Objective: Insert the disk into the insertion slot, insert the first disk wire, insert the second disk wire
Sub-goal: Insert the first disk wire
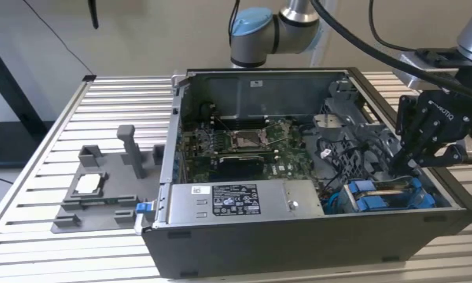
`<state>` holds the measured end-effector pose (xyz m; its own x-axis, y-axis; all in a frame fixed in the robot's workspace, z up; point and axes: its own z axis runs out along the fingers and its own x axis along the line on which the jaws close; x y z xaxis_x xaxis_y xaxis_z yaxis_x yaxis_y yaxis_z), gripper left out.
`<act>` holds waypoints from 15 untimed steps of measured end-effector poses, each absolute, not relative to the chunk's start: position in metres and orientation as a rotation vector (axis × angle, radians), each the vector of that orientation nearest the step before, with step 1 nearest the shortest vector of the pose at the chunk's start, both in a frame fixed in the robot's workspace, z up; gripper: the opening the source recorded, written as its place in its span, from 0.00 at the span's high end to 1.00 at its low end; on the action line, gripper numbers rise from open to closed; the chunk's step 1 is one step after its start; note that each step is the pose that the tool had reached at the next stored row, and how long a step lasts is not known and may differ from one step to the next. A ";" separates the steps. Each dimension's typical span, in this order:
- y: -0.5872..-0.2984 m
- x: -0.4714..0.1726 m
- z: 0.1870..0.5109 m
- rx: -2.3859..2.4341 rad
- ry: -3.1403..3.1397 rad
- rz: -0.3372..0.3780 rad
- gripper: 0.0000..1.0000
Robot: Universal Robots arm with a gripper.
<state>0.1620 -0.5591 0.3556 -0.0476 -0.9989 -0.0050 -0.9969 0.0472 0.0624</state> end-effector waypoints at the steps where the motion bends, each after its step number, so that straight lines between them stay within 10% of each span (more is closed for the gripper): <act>1: -0.559 0.162 0.355 2.132 -2.252 -0.076 0.81; 15: -0.565 0.169 0.349 2.084 -2.298 -0.077 0.81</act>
